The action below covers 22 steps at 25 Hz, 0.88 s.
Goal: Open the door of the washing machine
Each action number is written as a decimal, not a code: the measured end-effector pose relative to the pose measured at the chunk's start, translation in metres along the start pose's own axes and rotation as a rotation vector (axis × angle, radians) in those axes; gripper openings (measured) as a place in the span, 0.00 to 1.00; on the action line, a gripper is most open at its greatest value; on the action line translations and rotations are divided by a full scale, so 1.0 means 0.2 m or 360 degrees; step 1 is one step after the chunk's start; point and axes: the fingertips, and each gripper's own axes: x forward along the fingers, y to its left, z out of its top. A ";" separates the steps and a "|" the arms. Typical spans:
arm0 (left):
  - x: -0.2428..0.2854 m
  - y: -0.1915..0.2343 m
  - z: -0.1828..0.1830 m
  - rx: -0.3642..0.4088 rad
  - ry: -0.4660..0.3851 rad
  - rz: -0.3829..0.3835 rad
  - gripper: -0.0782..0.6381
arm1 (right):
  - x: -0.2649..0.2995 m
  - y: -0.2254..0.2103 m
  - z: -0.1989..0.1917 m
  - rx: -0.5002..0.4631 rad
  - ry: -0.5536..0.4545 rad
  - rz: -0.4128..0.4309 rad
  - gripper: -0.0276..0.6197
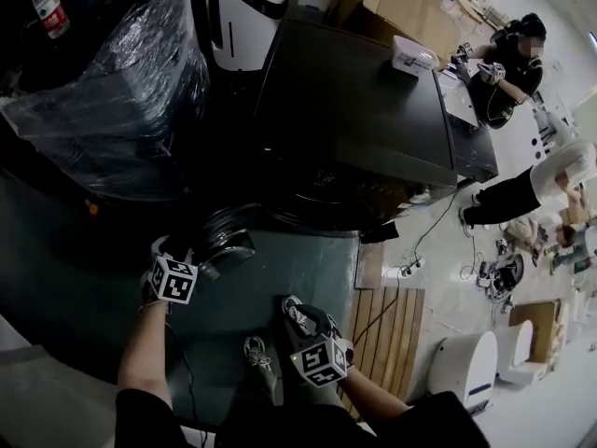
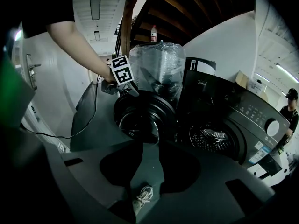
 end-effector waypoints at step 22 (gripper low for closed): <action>0.23 0.41 0.18 -0.0246 0.0085 0.0319 0.36 | 0.24 -0.44 0.14 -0.0290 0.0054 0.0250 0.22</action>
